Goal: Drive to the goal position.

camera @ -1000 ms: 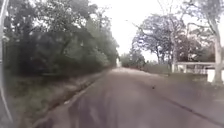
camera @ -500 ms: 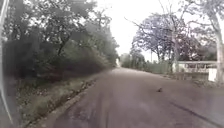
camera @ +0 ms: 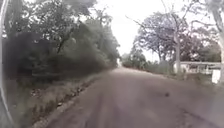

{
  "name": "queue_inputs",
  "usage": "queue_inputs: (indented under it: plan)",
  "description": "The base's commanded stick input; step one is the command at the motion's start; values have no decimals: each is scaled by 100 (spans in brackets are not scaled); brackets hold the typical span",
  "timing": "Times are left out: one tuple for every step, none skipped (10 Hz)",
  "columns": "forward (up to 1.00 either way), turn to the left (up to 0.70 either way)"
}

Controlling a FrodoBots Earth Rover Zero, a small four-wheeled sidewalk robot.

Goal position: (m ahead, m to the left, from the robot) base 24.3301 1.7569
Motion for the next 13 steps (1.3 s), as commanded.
queue_inputs:
  plan:
    - [70, -27]
    - [70, -12]
    - [70, 0]
    - [70, 0]
    - [70, 0]
    - [70, 0]
    - [70, 0]
    - [70, 0]
    - [70, 0]
    - [70, 0]
    - [70, 0]
    - [70, 0]
    - [70, 0]
